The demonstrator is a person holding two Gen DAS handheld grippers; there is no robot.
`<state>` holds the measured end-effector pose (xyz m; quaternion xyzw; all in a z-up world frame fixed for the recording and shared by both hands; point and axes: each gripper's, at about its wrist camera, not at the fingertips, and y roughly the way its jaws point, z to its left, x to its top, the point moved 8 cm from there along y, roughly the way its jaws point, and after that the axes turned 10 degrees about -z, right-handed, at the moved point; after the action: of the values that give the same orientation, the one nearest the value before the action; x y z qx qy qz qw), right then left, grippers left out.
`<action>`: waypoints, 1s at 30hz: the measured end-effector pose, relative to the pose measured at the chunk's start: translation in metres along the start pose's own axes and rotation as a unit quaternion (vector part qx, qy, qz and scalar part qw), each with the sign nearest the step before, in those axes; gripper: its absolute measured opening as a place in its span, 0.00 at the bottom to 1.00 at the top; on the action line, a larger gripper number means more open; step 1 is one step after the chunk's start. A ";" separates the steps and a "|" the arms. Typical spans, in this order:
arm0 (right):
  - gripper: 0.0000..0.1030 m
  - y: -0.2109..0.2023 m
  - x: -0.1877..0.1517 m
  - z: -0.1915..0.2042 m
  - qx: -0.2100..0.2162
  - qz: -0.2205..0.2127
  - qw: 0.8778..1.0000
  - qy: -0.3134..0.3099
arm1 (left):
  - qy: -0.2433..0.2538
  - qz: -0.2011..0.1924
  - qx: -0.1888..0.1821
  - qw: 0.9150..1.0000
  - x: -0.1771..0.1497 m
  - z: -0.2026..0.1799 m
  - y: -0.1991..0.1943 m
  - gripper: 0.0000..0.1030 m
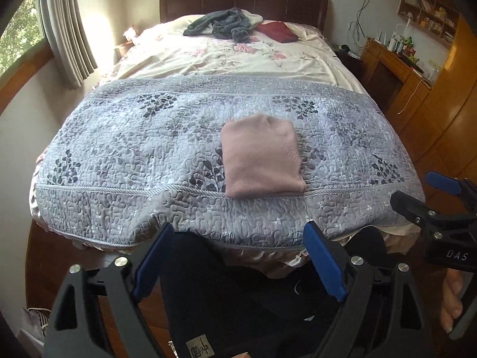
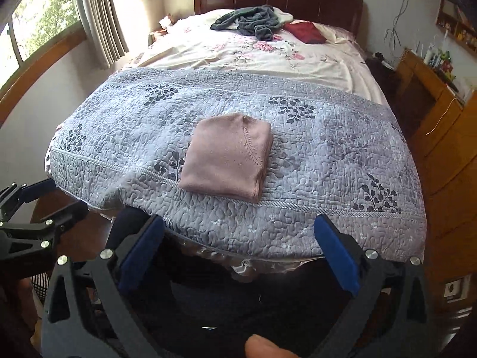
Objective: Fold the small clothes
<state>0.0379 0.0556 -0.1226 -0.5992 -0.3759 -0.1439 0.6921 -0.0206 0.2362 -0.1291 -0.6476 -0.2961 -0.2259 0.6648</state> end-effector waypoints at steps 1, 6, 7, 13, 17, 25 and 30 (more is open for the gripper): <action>0.97 -0.002 -0.001 0.001 -0.001 0.001 1.000 0.003 | 0.003 -0.001 -0.002 1.000 0.000 -0.002 -0.001 0.86; 0.97 -0.003 -0.007 0.006 -0.001 0.009 1.000 0.014 | -0.002 0.021 -0.017 1.000 -0.011 -0.009 0.010 0.86; 0.97 -0.003 -0.008 0.007 -0.002 0.010 1.000 0.015 | -0.005 0.023 -0.018 1.000 -0.013 -0.009 0.011 0.86; 0.97 -0.002 -0.008 0.010 -0.005 0.008 1.000 0.010 | -0.017 0.020 -0.019 0.999 -0.012 -0.003 0.012 0.86; 0.97 -0.002 -0.007 0.012 -0.006 0.006 1.000 0.007 | -0.015 0.017 -0.013 1.000 -0.011 -0.001 0.011 0.86; 0.97 -0.002 -0.004 0.013 -0.008 0.003 1.000 0.001 | -0.013 0.017 -0.013 1.000 -0.008 -0.001 0.012 0.86; 0.97 -0.003 -0.003 0.012 -0.010 0.003 1.000 0.000 | -0.010 0.016 -0.014 1.000 -0.006 -0.003 0.011 0.86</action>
<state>0.0300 0.0651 -0.1228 -0.6067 -0.3730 -0.1457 0.6866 -0.0169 0.2338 -0.1415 -0.6635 -0.2894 -0.2129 0.6563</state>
